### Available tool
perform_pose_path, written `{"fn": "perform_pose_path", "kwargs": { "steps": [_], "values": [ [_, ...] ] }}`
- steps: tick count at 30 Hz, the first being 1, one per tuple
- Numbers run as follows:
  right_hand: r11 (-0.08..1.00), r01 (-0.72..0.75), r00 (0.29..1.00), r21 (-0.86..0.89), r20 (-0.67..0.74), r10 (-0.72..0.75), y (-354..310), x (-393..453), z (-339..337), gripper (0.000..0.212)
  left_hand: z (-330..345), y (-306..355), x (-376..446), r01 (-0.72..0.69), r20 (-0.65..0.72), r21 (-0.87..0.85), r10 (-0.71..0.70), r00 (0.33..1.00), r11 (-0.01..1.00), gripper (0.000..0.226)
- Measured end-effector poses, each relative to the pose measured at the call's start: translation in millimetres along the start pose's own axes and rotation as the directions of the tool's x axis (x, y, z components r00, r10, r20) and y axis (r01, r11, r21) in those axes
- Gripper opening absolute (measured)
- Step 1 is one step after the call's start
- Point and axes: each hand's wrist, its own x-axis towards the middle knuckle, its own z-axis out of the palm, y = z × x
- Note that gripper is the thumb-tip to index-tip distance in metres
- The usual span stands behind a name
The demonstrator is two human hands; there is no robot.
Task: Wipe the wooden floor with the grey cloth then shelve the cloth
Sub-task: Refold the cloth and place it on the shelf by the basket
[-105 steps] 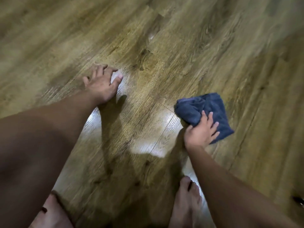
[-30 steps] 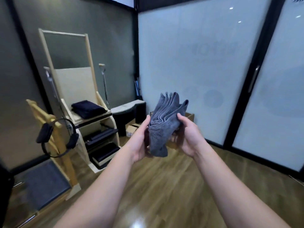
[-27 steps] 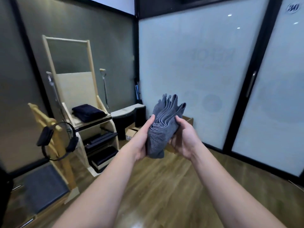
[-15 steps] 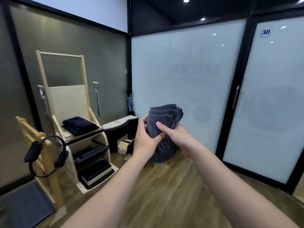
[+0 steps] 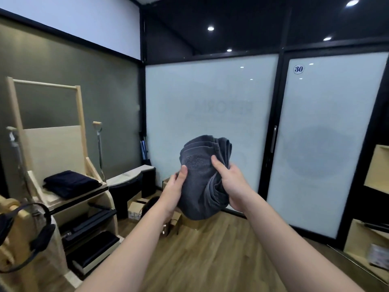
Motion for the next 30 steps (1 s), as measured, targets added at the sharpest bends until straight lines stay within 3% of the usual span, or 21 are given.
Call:
{"fn": "perform_pose_path", "kwargs": {
  "steps": [4, 7, 10, 12, 14, 16, 18, 19, 21, 23, 24, 27, 28, 30],
  "values": [
    [0.999, -0.020, 0.995, 0.047, -0.097, 0.025, 1.5, 7.9, -5.7, 0.029, -21.5, -11.1, -1.0, 0.271, 0.221, -0.109, -0.242, 0.945, 0.957, 0.081],
    [0.982, -0.044, 0.979, 0.183, -0.186, 0.079, -0.8, 22.8, -20.5, 0.039, -34.5, -7.7, 0.6, 0.332, 0.322, -0.171, -0.266, 0.909, 0.928, 0.048],
    [0.937, -0.123, 0.967, 0.327, -0.173, 0.187, 1.5, 35.9, -41.2, 0.053, -27.6, 14.1, 12.6, 0.135, 0.214, -0.358, -0.059, 0.975, 0.924, 0.047],
    [0.921, -0.180, 0.965, 0.345, -0.119, 0.233, 11.0, 41.5, -54.0, 0.052, -12.6, 42.6, 26.2, -0.068, 0.059, -0.350, 0.095, 0.994, 0.934, 0.037],
    [0.941, -0.253, 0.958, 0.224, -0.077, 0.276, 23.4, 45.6, -67.2, 0.045, 3.4, 68.9, 37.0, -0.219, -0.023, -0.264, 0.221, 0.975, 0.939, 0.024],
    [0.926, -0.373, 0.926, -0.052, -0.078, 0.368, 30.5, 44.4, -77.6, 0.041, 14.9, 89.8, 43.4, -0.325, -0.030, -0.165, 0.325, 0.945, 0.931, 0.023],
    [0.825, -0.412, 0.911, -0.387, -0.138, 0.390, 29.8, 44.7, -85.2, 0.044, 20.4, 102.0, 47.4, -0.383, 0.033, -0.030, 0.384, 0.923, 0.923, 0.028],
    [0.786, -0.371, 0.928, -0.494, -0.171, 0.330, 27.8, 46.2, -87.4, 0.042, 20.8, 105.9, 49.4, -0.396, 0.085, 0.066, 0.391, 0.917, 0.916, 0.032],
    [0.811, -0.204, 0.975, -0.548, -0.185, 0.120, 20.6, 53.2, -87.0, 0.032, 19.9, 111.0, 51.5, -0.417, 0.223, 0.296, 0.363, 0.905, 0.859, 0.037],
    [0.846, 0.035, 0.990, -0.532, -0.097, -0.102, 7.9, 58.3, -78.6, 0.028, 21.0, 113.9, 51.4, -0.451, 0.343, 0.500, 0.309, 0.887, 0.740, 0.038],
    [0.832, 0.144, 0.985, -0.536, -0.006, -0.175, 1.2, 60.1, -72.6, 0.037, 22.4, 115.3, 50.5, -0.462, 0.381, 0.558, 0.282, 0.881, 0.690, 0.038],
    [0.745, 0.316, 0.945, -0.587, 0.260, -0.197, -15.5, 60.8, -53.4, 0.072, 26.6, 119.0, 46.2, -0.491, 0.442, 0.612, 0.247, 0.862, 0.620, 0.039],
    [0.707, 0.340, 0.933, -0.620, 0.318, -0.170, -20.0, 60.5, -48.6, 0.072, 26.7, 120.2, 43.8, -0.501, 0.451, 0.611, 0.250, 0.857, 0.613, 0.040],
    [0.668, 0.342, 0.917, -0.660, 0.391, -0.083, -27.4, 61.6, -46.1, 0.052, 25.6, 121.7, 39.8, -0.517, 0.451, 0.598, 0.275, 0.849, 0.612, 0.040]
  ]
}}
